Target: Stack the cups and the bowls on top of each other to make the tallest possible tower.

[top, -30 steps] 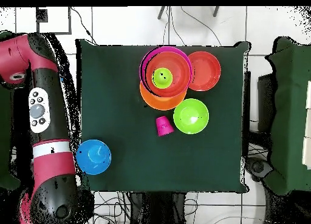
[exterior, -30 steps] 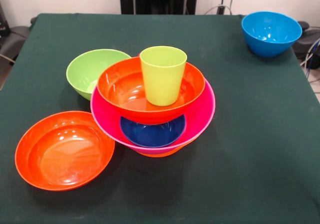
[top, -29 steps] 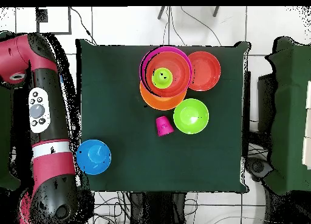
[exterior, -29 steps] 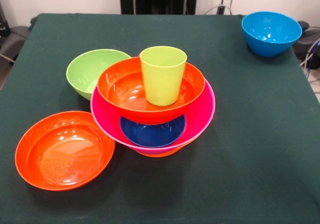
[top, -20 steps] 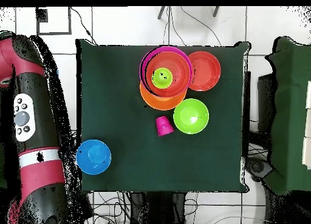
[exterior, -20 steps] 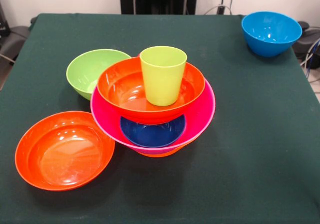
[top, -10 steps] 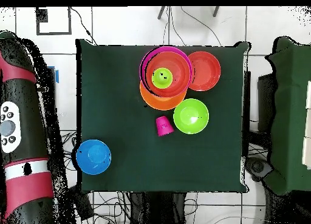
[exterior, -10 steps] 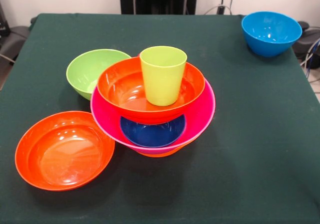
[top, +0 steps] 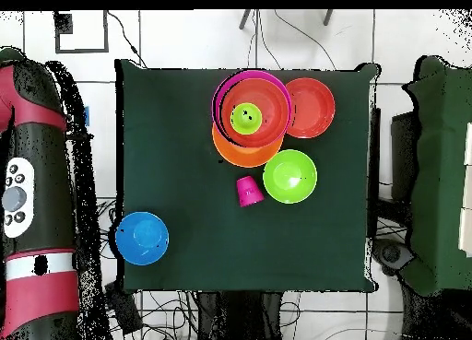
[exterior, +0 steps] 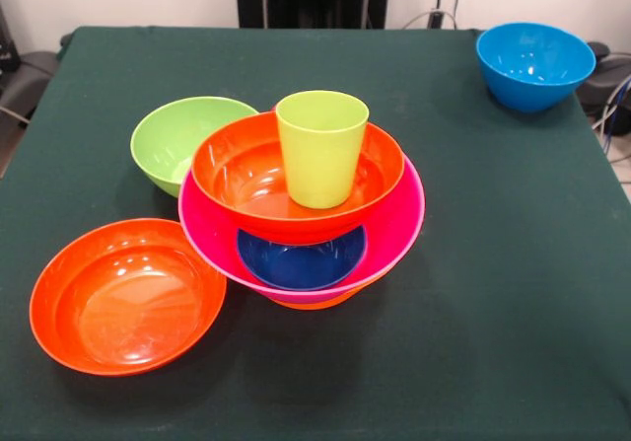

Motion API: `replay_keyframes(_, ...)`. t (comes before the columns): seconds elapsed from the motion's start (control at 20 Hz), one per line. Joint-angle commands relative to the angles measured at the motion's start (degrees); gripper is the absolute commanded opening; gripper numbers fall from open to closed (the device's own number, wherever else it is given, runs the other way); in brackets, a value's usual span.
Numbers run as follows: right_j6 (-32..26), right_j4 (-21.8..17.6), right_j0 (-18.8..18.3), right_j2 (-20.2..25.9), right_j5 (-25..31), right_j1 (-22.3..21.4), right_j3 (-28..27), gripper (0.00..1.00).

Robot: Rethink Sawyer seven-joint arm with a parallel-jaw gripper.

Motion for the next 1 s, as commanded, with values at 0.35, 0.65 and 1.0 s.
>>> replay_keyframes(0.35, -27.3, -11.2, -3.9, 11.6, -10.7, -4.7, 14.0, 1.00)
replay_keyframes(0.65, -30.9, -13.0, -7.3, 14.4, -14.7, -8.4, 19.4, 1.00)
replay_keyframes(1.0, -33.6, -14.6, -10.4, 16.1, -18.4, -9.8, 22.1, 1.00)
